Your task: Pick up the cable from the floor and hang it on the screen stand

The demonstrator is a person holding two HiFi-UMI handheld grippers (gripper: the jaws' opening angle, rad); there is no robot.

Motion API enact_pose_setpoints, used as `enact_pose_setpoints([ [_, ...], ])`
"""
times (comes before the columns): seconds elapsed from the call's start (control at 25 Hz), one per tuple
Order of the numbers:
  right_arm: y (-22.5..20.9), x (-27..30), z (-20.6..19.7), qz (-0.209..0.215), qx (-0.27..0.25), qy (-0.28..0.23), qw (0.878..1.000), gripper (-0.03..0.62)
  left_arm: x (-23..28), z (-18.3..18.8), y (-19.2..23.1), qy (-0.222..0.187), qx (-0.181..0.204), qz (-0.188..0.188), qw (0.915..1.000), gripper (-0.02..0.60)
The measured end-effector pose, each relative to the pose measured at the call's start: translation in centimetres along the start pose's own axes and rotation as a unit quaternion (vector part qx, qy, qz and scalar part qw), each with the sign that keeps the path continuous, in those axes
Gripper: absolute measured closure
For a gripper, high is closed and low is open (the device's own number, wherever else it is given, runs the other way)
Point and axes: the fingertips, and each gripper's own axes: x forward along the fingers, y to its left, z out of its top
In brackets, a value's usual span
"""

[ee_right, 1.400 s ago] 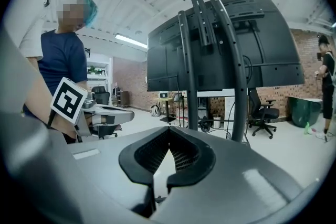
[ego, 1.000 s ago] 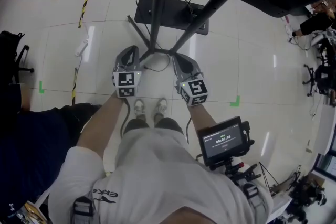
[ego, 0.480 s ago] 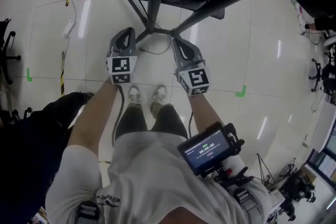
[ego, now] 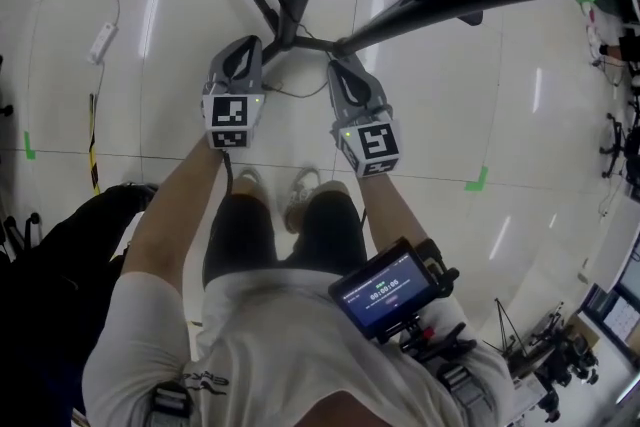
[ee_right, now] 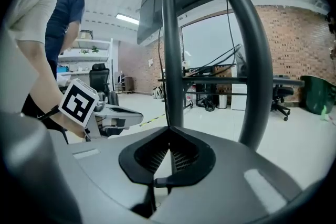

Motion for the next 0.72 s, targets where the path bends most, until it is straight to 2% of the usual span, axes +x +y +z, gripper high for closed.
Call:
enact_pose_setpoints([
  [0.2,-1.4,3.5,-4.7,0.006,-0.032,-0.015,0.999,0.582,3.1,-4.1,0.1,-0.038,-0.009,-0.029,0.9988,0.575],
  [0.32,-2.9,6.3,-8.0,0.009,-0.051,-0.025,0.998,0.582,5.7,-6.4,1.0,-0.052,0.011,-0.042,0.9977,0.557],
  [0.44,-4.3,8.9,-11.6,0.012,-0.069,-0.032,0.997,0.582,8.1,-11.0,2.3,-0.046,0.037,-0.044,0.9973,0.552],
  [0.56,-4.9,10.1,-14.9,0.019,-0.074,-0.029,0.997,0.582,9.2,-15.9,2.9,-0.037,0.042,-0.044,0.9974,0.552],
  [0.72,-4.9,10.5,-17.5,0.032,-0.066,-0.014,0.997,0.582,8.9,-19.8,2.0,-0.014,0.062,-0.063,0.996,0.552],
])
